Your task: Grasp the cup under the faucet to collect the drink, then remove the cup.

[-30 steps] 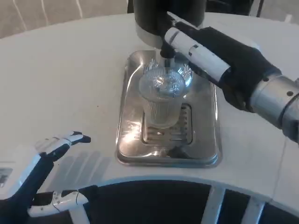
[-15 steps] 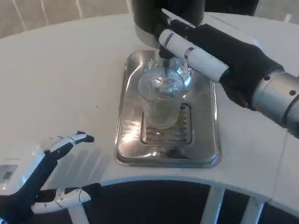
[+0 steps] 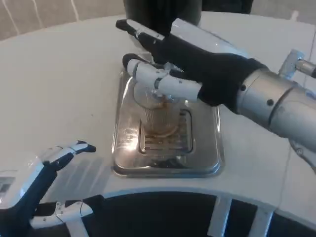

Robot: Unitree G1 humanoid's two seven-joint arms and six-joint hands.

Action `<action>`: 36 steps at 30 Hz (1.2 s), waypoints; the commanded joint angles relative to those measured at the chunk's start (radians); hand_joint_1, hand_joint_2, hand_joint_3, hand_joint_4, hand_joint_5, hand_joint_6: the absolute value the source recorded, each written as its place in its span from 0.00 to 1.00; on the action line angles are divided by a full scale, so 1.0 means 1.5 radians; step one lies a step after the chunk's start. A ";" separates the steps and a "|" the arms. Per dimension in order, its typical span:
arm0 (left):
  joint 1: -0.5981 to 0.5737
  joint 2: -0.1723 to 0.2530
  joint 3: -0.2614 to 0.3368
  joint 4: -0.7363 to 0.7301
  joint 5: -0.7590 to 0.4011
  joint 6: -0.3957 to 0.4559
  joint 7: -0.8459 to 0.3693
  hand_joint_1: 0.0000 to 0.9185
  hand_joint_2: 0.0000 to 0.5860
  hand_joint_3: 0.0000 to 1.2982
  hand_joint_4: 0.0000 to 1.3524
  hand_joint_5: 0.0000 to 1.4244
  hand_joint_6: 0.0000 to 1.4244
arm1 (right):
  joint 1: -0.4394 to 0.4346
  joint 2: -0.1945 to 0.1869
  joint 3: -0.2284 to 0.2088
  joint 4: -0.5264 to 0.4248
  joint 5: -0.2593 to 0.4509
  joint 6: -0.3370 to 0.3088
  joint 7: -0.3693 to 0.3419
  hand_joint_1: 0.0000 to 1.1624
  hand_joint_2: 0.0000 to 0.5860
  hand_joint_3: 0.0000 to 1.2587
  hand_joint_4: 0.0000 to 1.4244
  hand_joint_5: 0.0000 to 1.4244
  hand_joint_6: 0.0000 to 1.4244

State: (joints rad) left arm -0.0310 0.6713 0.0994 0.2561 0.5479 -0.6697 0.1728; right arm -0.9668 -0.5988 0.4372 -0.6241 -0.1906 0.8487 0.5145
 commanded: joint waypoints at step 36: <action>-0.212 -0.127 -0.072 0.157 -0.115 0.034 -0.042 0.23 0.08 0.00 0.00 0.14 0.22 | 0.058 0.022 -0.017 -0.069 -0.029 -0.019 0.064 0.00 0.93 0.00 0.00 0.00 0.00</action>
State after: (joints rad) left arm -0.3299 0.4900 0.0043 0.4526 0.3636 -0.6076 0.0953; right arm -0.9006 -0.5797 0.3806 -0.6985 -0.2605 0.8346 0.5620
